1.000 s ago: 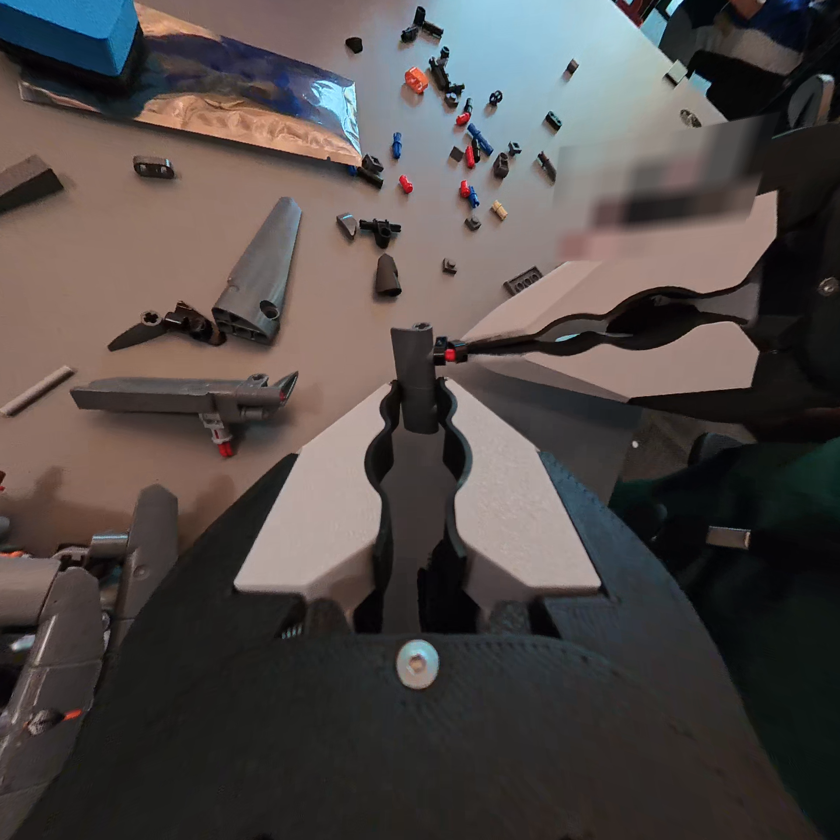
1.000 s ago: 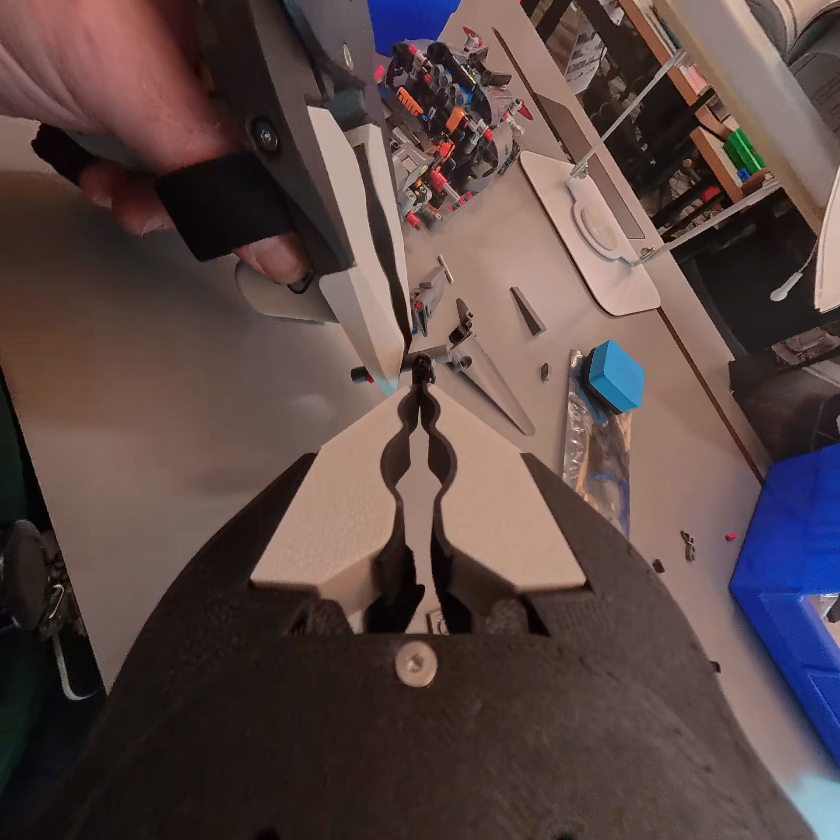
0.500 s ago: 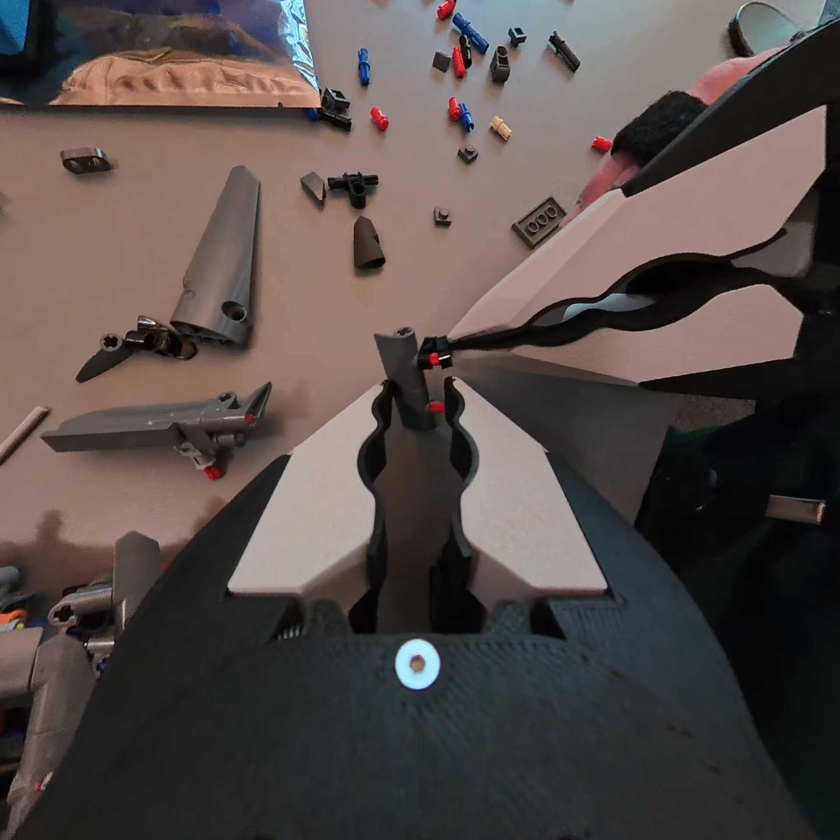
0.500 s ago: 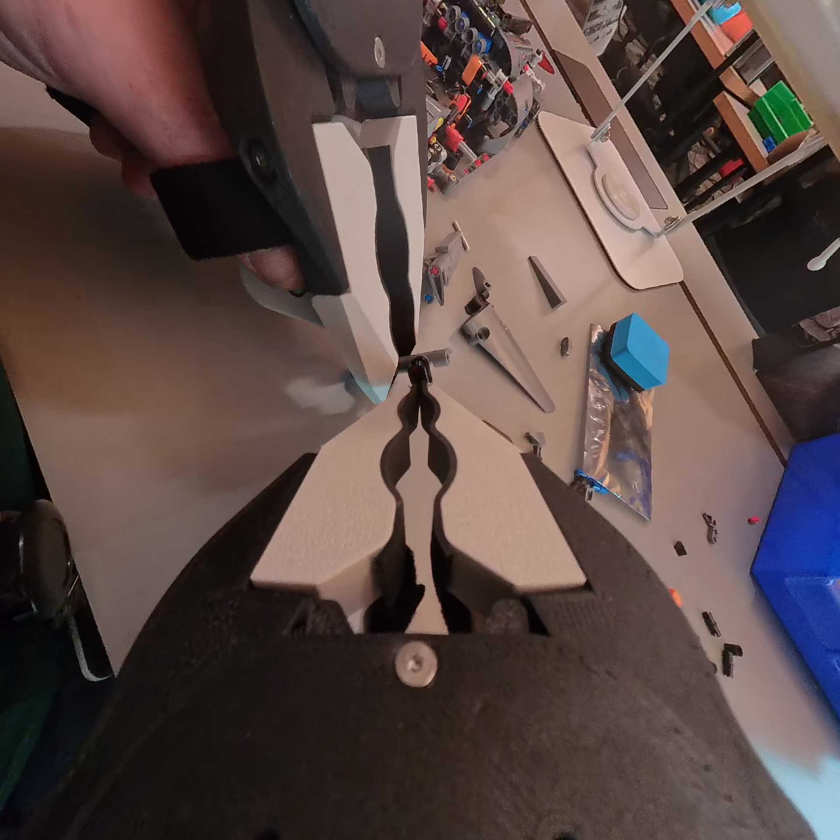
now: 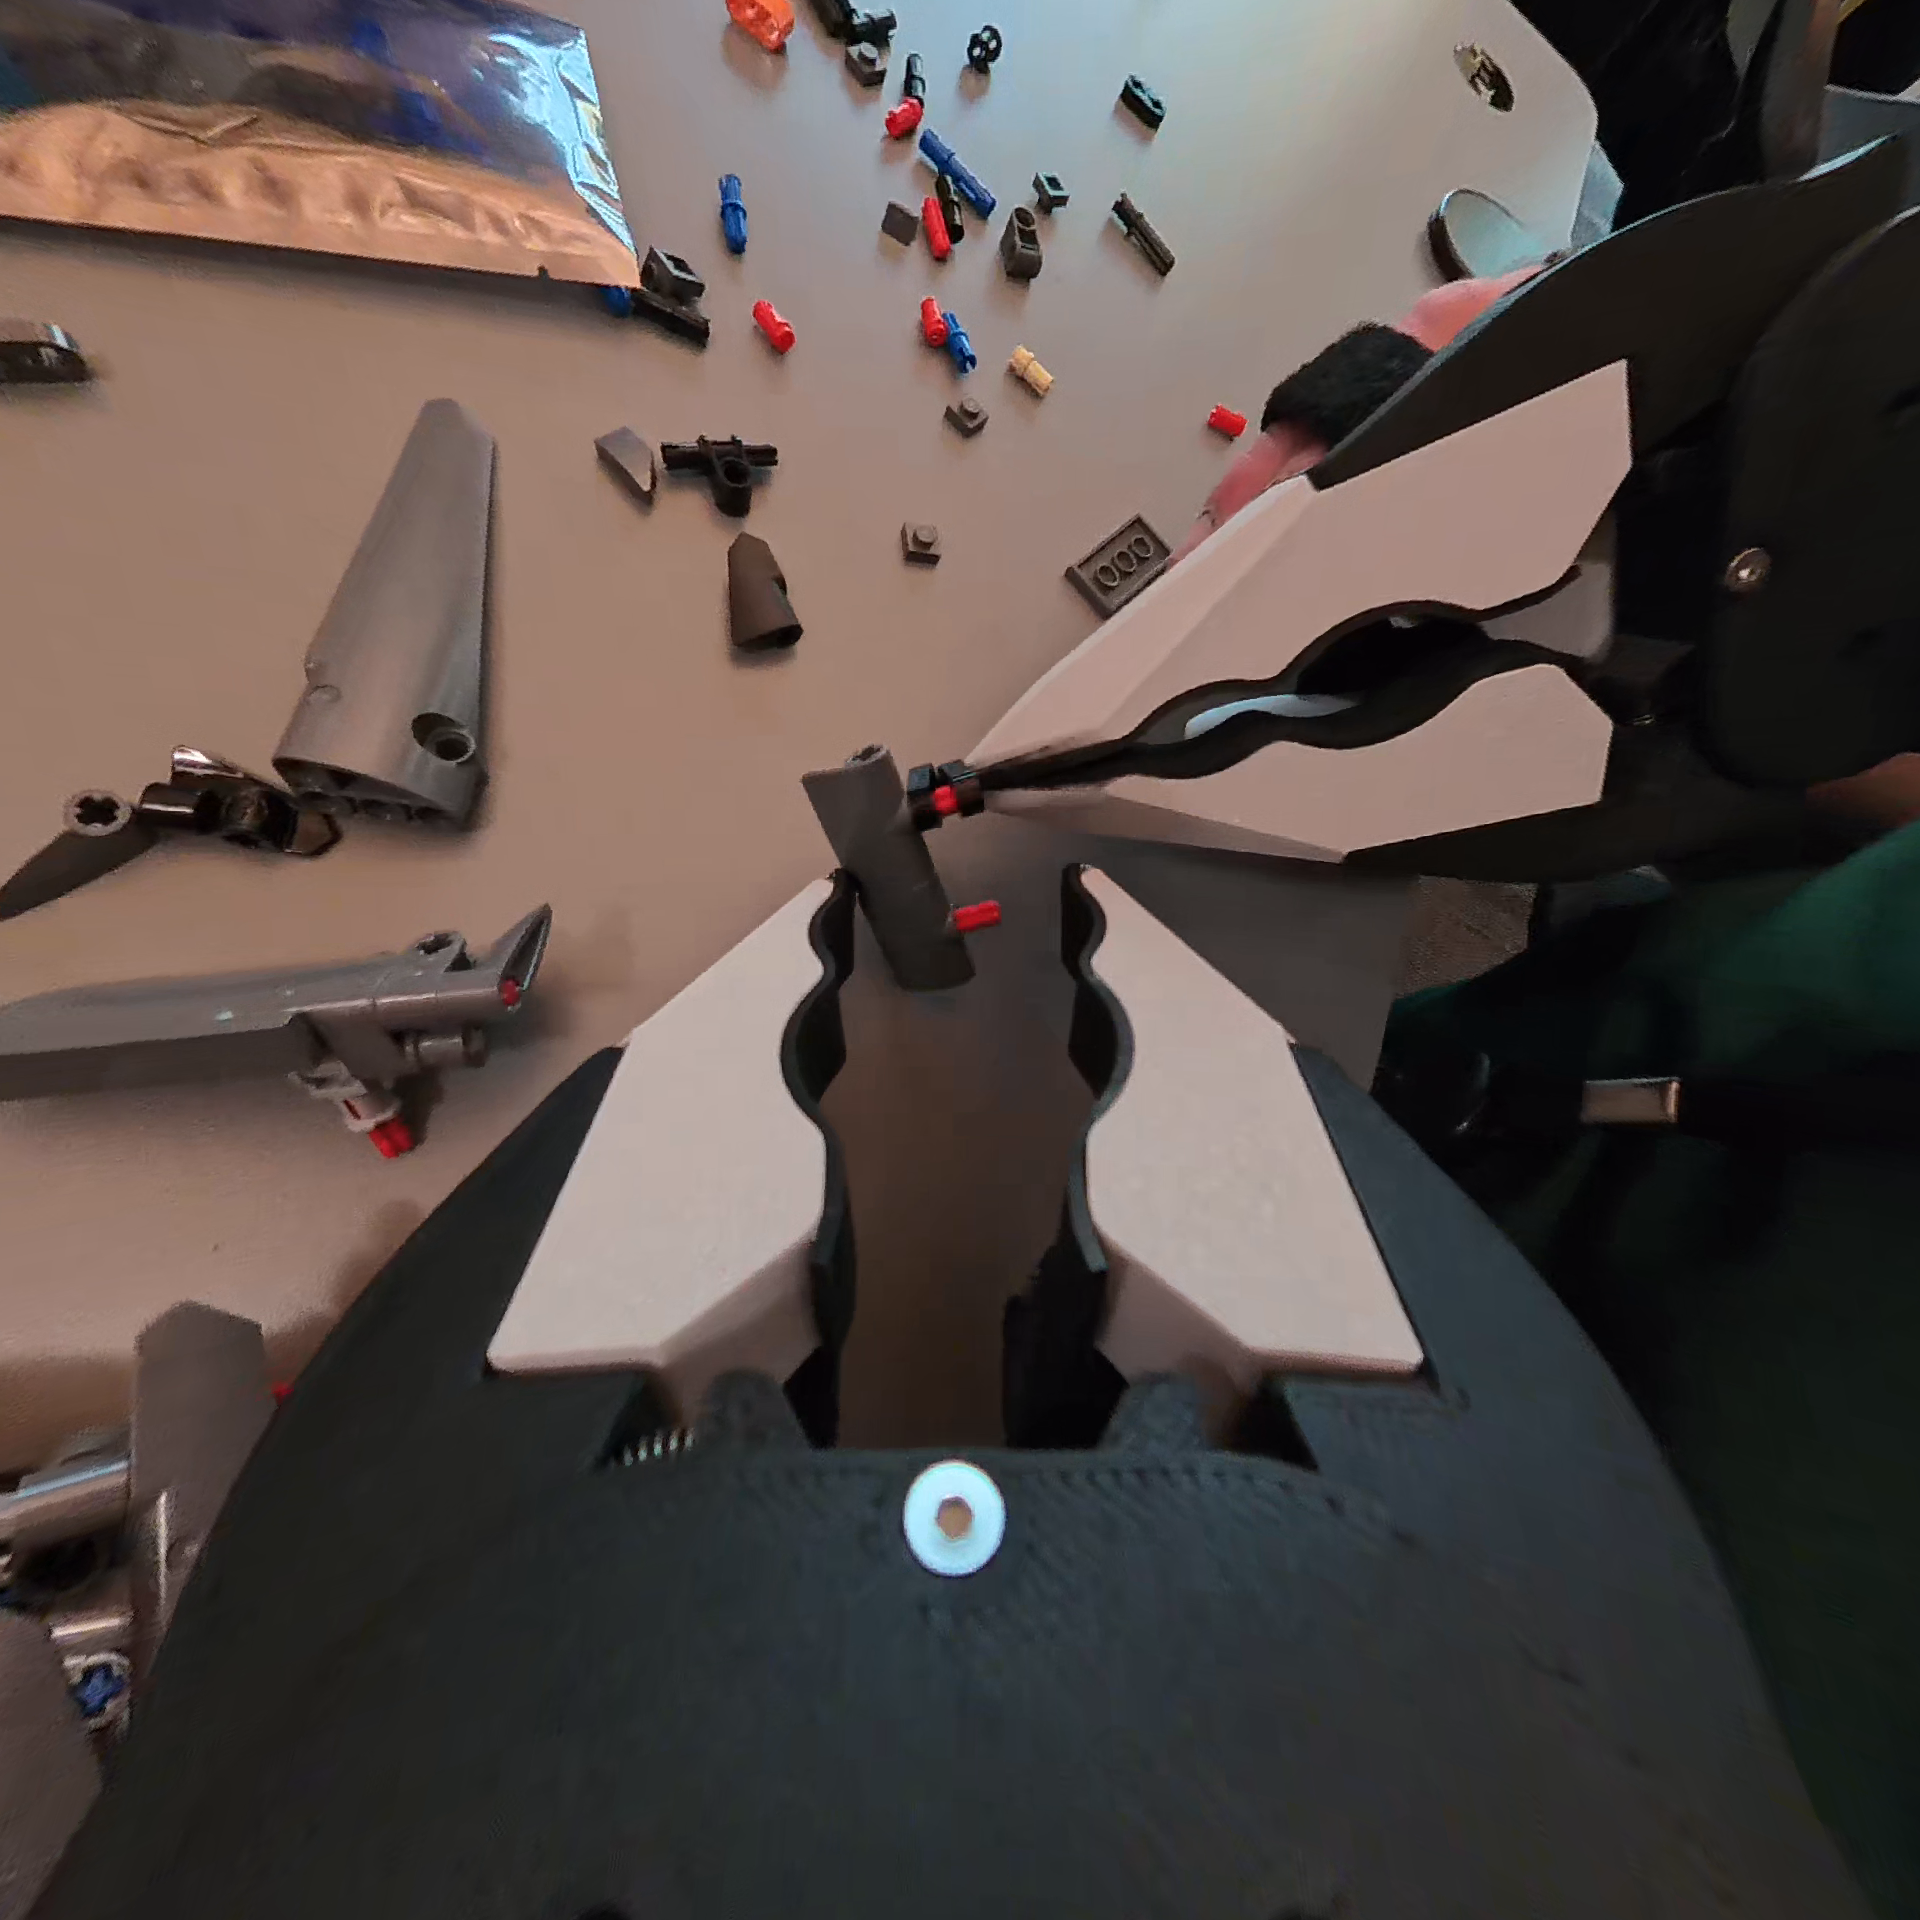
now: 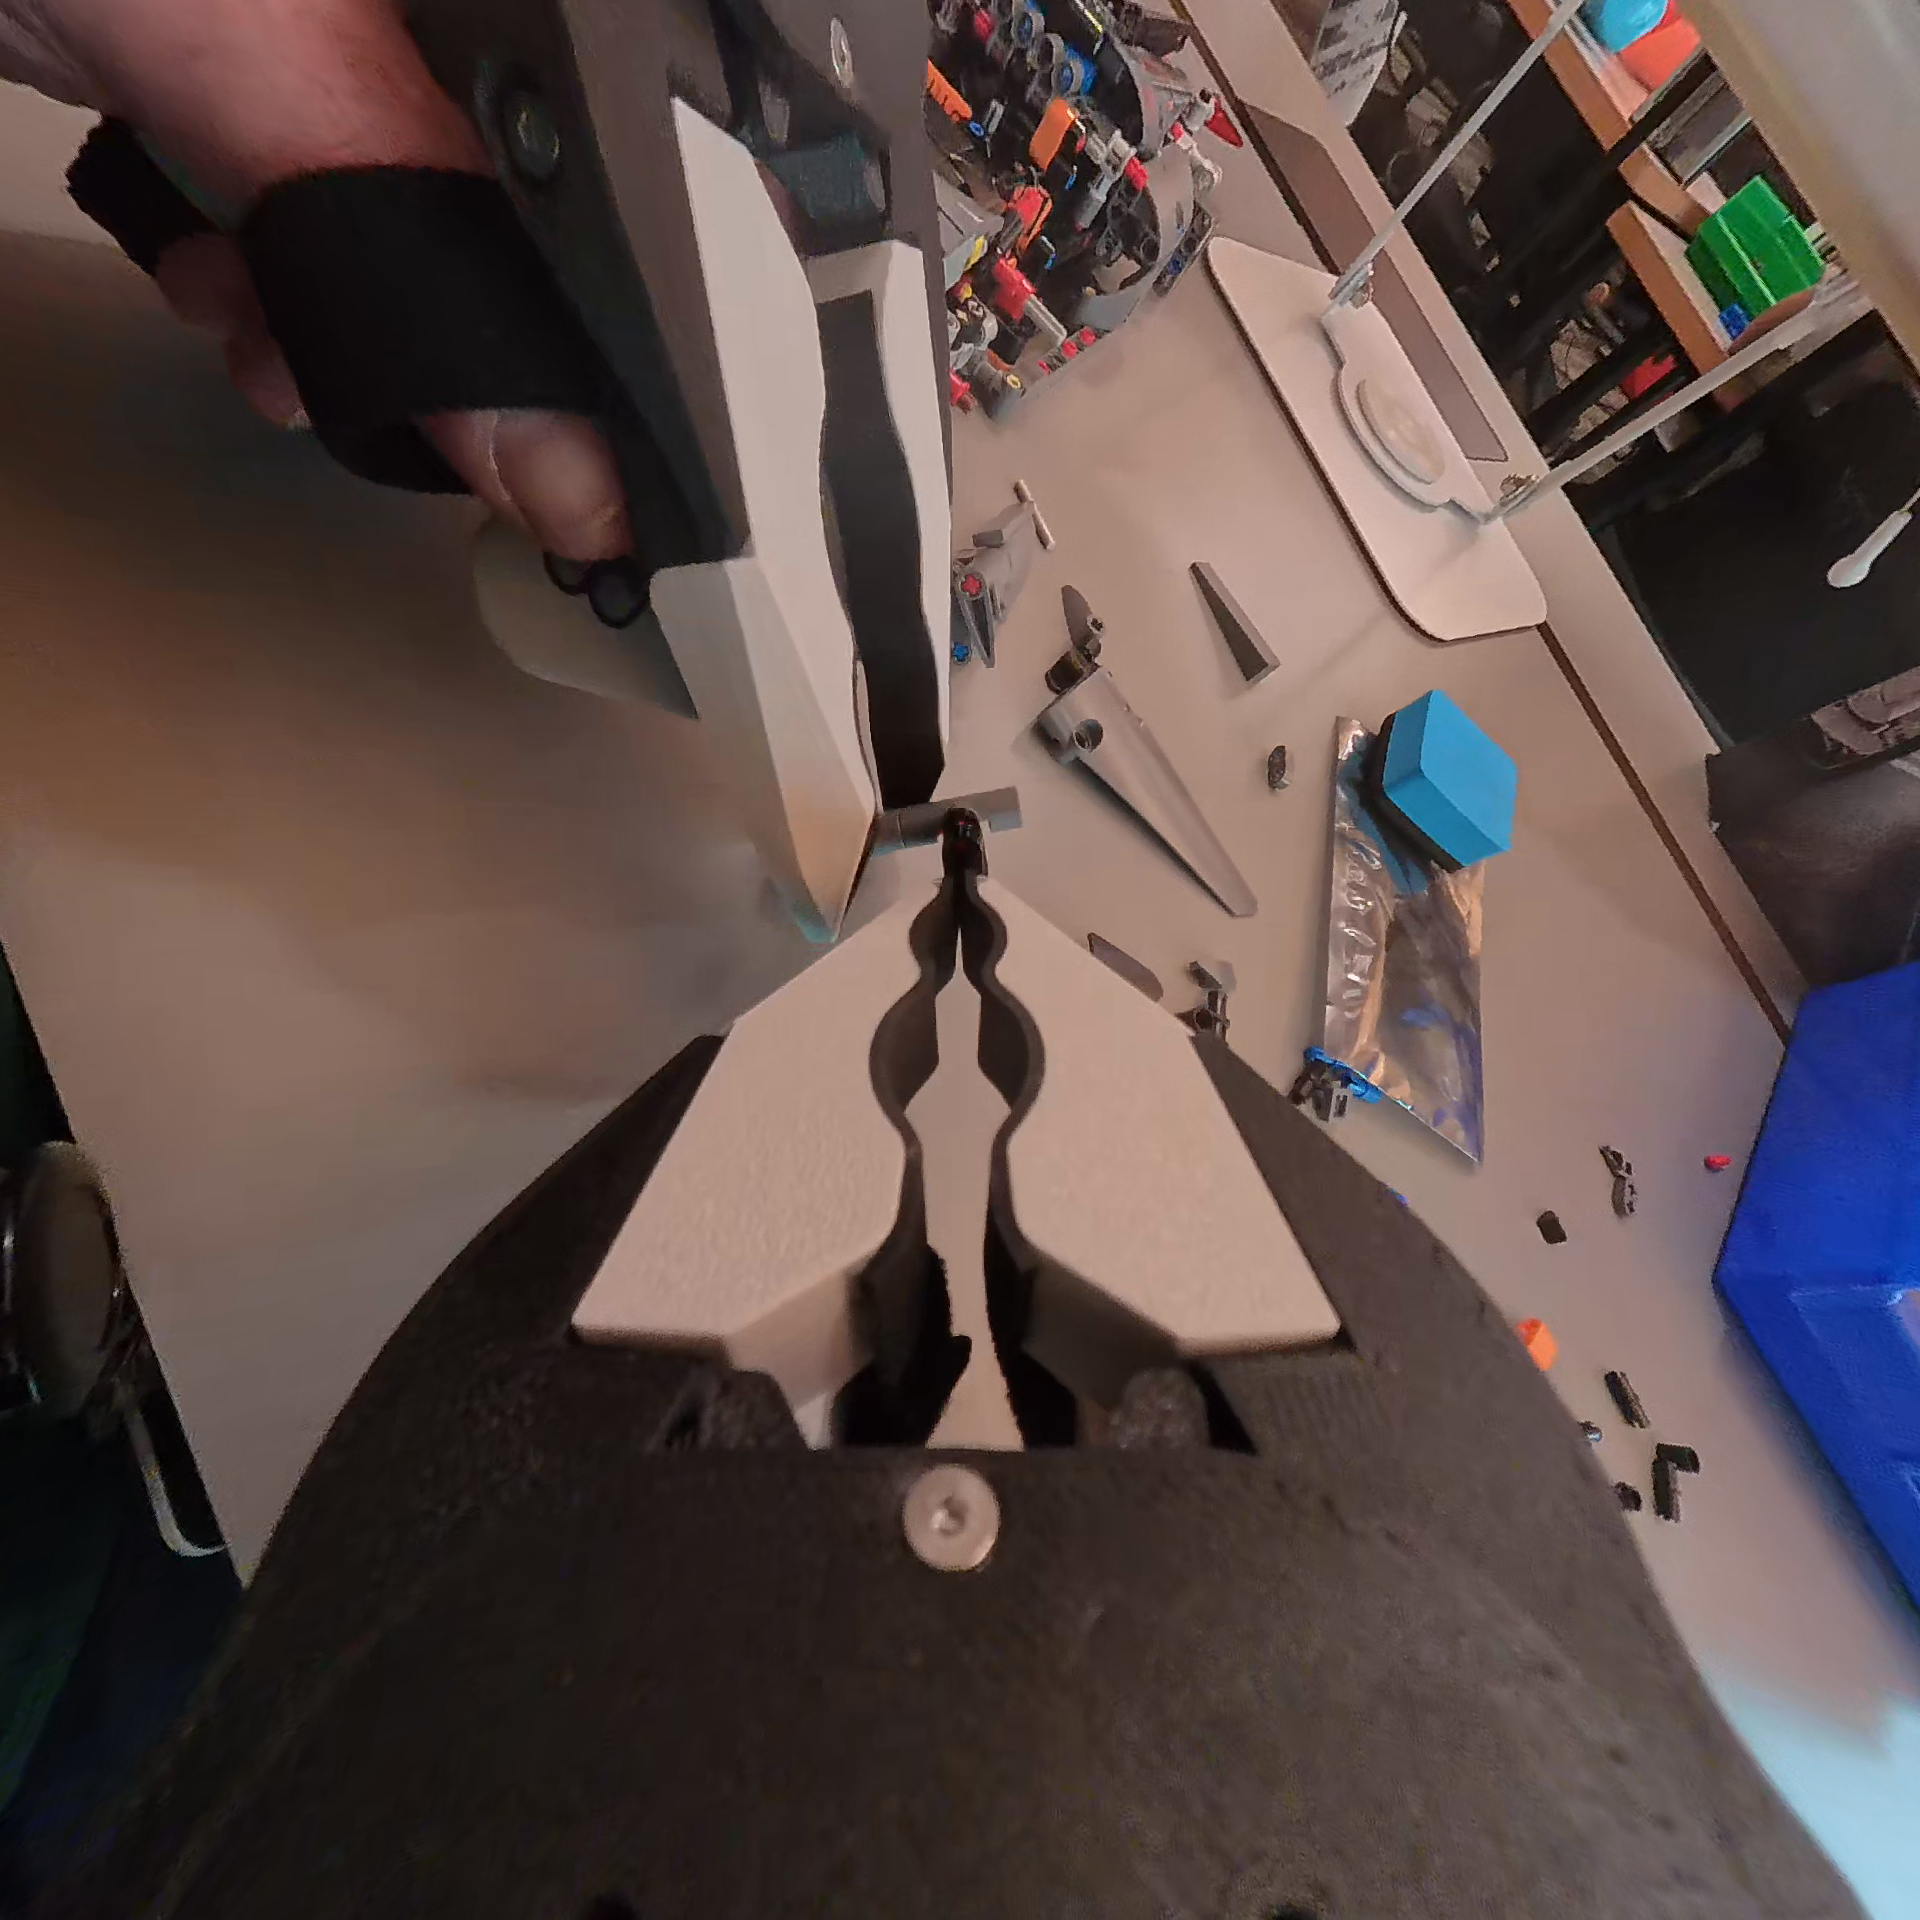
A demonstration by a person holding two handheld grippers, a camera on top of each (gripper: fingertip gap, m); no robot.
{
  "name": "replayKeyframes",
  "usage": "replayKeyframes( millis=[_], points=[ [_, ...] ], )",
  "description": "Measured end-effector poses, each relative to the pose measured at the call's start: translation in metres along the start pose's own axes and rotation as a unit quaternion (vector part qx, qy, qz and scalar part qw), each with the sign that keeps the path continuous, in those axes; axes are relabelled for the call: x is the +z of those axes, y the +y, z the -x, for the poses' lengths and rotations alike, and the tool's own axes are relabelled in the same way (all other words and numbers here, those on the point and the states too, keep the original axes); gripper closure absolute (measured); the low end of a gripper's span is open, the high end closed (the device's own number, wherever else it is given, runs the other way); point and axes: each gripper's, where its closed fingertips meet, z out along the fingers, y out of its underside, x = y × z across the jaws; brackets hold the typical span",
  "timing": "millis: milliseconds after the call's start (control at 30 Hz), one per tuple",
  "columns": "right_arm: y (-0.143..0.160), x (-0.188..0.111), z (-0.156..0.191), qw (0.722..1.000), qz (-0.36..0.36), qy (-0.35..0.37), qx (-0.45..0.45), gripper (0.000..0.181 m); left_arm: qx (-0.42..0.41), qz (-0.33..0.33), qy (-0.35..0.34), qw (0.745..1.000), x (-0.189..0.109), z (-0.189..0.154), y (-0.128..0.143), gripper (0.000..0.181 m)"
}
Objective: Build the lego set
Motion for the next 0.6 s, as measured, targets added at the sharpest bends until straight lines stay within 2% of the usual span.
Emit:
replayKeyframes(
  millis=[167, 400, 467, 600],
  points=[
    [0.002, -0.001, 0.000, 1.000, 0.000, 0.001, 0.001, 0.181, -0.004, -0.018, 0.010, 1.000, -0.002, -0.001, -0.005, 0.140],
    [0.004, 0.001, 0.000, 1.000, 0.000, 0.004, 0.002, 0.181, 0.014, -0.028, -0.003, 0.999, -0.001, -0.002, -0.011, 0.155],
    [0.006, 0.002, 0.001, 1.000, 0.002, 0.001, 0.002, 0.181, 0.021, -0.006, -0.030, 0.999, 0.002, 0.006, -0.005, 0.160],
    [0.011, 0.001, 0.000, 1.000, 0.010, -0.001, 0.017, 0.181, 0.014, 0.004, -0.024, 1.000, 0.003, 0.005, -0.001, 0.164]
  ],
)
